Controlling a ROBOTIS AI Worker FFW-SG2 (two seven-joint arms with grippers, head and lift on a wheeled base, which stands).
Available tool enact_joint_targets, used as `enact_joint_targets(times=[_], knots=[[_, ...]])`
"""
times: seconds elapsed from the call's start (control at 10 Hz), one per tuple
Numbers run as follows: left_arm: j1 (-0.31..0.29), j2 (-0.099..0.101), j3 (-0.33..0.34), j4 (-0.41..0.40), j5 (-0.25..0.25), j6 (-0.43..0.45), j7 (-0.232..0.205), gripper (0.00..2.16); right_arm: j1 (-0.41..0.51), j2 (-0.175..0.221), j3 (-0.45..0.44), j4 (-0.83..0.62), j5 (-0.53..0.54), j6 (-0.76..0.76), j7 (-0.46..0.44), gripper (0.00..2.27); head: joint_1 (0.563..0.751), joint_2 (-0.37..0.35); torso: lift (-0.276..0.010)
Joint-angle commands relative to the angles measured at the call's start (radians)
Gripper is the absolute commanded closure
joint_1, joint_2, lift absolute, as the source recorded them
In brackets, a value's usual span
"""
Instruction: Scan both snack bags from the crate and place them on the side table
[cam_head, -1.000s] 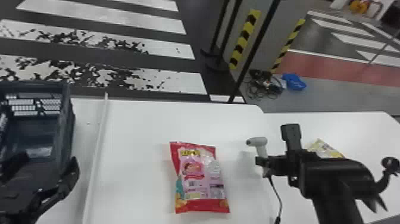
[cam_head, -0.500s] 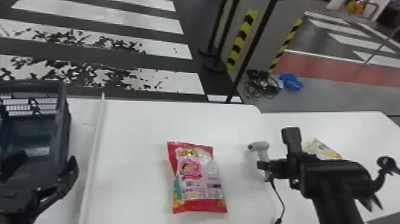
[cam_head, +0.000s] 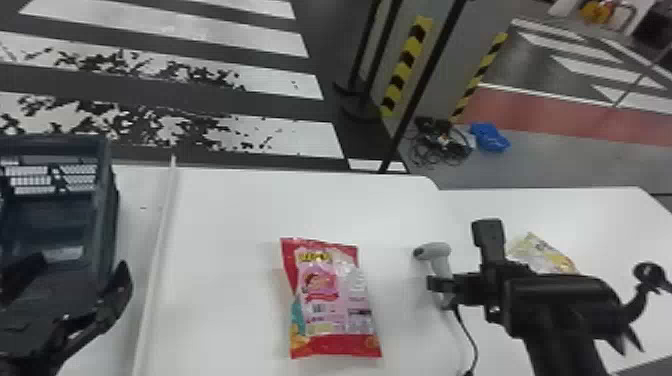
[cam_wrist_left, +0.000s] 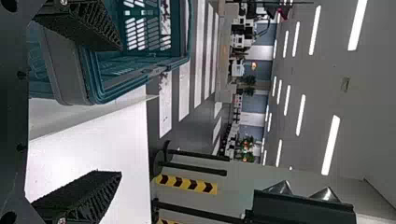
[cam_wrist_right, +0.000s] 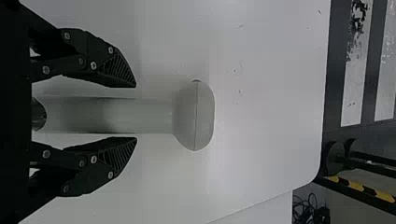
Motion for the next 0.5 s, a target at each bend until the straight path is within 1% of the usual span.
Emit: enact_joint_targets(times=[0.0,0.3,0.4], knots=[[0.002,0.0,0.0,-0.004,0.0,0.0,0.0,0.04,0.009,0.004,-0.008,-0.015,-0.002,0.003,0.0,0.02,0.695,-0.35,-0.095],[0.014,0.002,0.009,-0.034,0.0,0.003,0.003,0.04,0.044,0.018,-0.032,-0.079,-0.011,0.025,0.0,0.02,0.695,-0.35,-0.095],[0.022,0.002,0.011,-0.054,0.0,0.006,0.005,0.04,0.066,0.024,-0.04,-0.121,-0.032,0.04,0.0,0.02,0.695,-0.35,-0.095]])
